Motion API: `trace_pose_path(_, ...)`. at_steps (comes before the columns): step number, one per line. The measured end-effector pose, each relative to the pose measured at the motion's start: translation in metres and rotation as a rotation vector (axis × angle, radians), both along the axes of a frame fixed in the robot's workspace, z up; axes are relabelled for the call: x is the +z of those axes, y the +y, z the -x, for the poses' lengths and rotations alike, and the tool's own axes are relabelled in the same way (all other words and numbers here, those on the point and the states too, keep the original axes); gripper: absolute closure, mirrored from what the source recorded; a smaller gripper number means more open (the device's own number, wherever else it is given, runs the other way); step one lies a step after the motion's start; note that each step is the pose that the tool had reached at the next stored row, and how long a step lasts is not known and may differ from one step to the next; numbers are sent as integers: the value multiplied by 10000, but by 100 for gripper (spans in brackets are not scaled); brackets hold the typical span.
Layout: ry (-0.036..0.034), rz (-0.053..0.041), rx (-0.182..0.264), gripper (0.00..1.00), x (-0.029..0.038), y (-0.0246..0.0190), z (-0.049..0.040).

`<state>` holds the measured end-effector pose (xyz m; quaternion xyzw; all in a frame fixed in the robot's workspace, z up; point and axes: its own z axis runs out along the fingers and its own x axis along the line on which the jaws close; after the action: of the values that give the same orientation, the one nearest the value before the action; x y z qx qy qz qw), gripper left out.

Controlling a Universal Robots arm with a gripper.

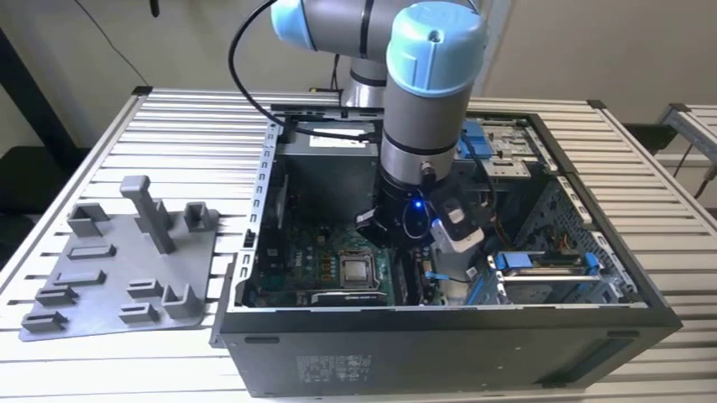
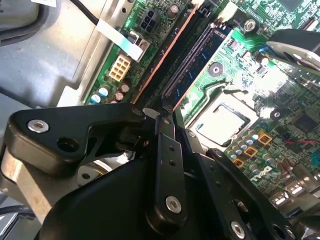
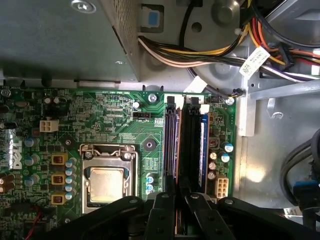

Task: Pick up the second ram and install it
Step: 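Insert the second ram into the second slot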

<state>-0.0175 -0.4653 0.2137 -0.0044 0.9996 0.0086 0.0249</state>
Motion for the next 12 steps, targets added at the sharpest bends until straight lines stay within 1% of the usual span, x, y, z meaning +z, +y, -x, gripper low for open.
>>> trace_pose_path(4, 11, -4, 0, 86, -21, -1, 0)
trace_pose_path(12, 15, -5, 0, 86, -26, 0, 0)
